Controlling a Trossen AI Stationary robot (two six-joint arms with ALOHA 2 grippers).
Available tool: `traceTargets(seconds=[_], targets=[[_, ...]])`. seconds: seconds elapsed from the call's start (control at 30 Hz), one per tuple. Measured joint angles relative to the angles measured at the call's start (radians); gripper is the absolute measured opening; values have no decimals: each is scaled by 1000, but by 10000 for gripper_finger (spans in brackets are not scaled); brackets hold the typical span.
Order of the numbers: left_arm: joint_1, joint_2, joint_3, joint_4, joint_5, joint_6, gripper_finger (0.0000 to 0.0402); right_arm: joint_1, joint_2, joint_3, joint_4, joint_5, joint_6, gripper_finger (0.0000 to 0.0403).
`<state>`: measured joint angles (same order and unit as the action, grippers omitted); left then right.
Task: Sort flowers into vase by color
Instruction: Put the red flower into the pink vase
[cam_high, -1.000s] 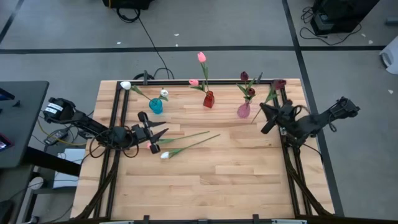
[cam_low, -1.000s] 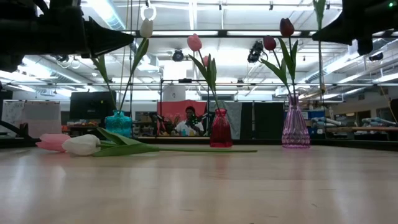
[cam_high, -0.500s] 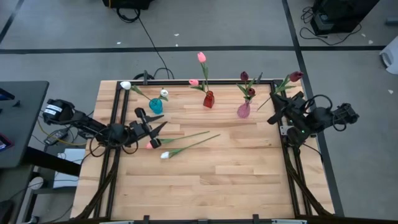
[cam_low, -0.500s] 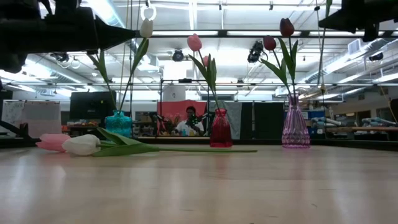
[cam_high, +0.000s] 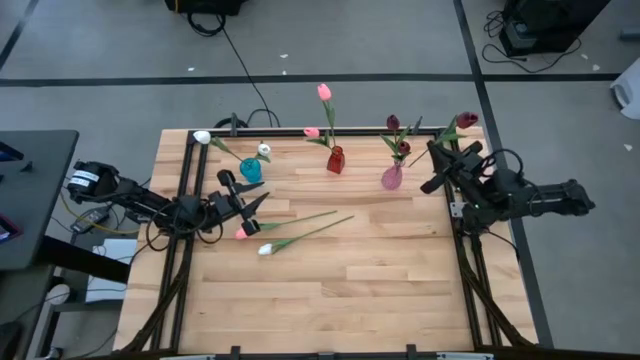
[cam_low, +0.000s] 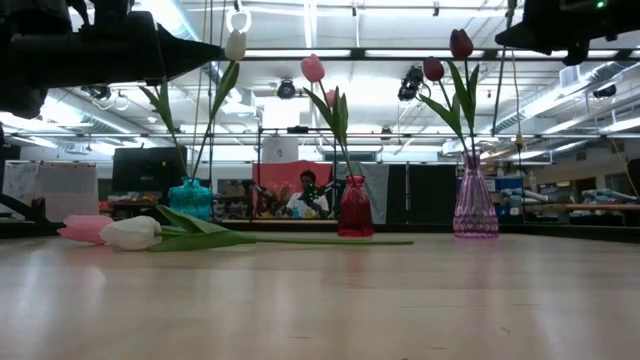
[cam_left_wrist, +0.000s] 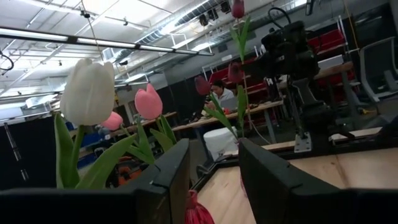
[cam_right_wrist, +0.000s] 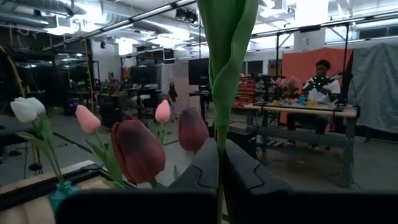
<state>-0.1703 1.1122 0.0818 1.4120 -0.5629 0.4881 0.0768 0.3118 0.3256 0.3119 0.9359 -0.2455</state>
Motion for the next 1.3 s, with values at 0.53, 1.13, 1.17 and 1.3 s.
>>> traceTargets(seconds=[0.53, 1.13, 1.17, 1.3], targets=[[0, 0, 0, 7, 0, 24, 143, -255, 128, 79, -147, -256, 181, 10], [0, 0, 0, -18, 0, 2, 143, -405, 289, 125, -123, -395, 236, 10], [0, 0, 0, -18, 0, 2, 143, -408, 299, 125, -125, -400, 244, 10], [0, 0, 0, -33, 0, 1, 143, -414, 332, 125, -127, -408, 270, 10]])
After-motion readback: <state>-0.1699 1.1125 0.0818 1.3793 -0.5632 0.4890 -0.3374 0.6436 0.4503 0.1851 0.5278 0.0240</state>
